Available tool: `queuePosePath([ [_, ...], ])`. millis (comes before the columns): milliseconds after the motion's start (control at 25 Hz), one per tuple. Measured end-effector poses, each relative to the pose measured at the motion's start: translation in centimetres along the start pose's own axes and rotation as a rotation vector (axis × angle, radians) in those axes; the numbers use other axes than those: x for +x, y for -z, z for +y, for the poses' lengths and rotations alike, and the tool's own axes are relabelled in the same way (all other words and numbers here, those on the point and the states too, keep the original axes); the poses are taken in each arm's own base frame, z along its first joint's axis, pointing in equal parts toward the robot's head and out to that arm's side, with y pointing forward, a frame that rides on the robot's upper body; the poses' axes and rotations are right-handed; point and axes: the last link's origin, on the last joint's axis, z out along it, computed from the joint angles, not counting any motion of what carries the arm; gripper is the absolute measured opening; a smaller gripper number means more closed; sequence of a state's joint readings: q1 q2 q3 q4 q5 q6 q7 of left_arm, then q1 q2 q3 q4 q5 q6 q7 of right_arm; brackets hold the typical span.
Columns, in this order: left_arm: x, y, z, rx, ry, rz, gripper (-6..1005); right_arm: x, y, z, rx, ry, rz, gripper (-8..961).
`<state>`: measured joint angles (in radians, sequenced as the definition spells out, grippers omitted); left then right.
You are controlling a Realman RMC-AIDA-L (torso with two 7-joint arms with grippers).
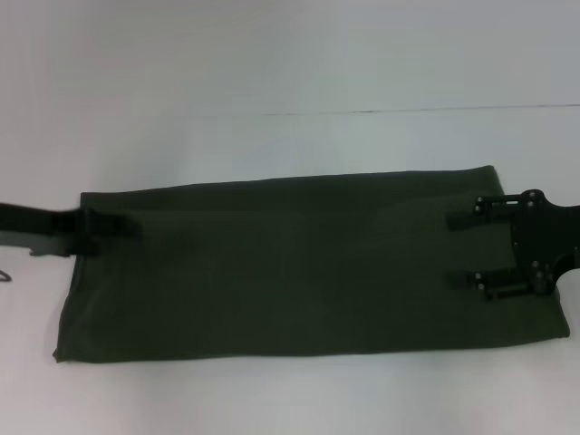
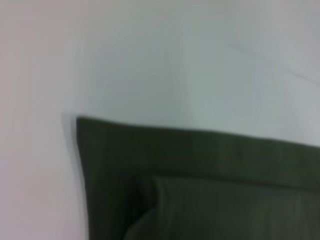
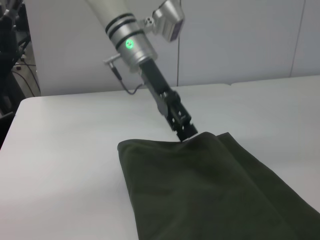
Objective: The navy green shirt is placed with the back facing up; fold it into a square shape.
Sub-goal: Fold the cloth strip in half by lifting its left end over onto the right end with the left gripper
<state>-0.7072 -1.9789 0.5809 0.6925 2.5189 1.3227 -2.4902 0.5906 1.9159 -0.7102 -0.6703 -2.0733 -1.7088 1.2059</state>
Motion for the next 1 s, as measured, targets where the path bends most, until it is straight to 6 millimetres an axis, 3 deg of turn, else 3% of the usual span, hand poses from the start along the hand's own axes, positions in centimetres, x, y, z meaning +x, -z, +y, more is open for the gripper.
queuePosePath([
  [360, 1.3, 2.2, -1.1, 0.046, 0.012, 0.034, 875, 0.0, 0.0, 0.0, 0.000, 0.000, 0.003, 798],
  [1000, 0.2, 0.8, -1.3, 0.041, 0.020, 0.005, 875, -0.1, -0.2, -0.1, -0.001, 0.006, 0.007, 794],
])
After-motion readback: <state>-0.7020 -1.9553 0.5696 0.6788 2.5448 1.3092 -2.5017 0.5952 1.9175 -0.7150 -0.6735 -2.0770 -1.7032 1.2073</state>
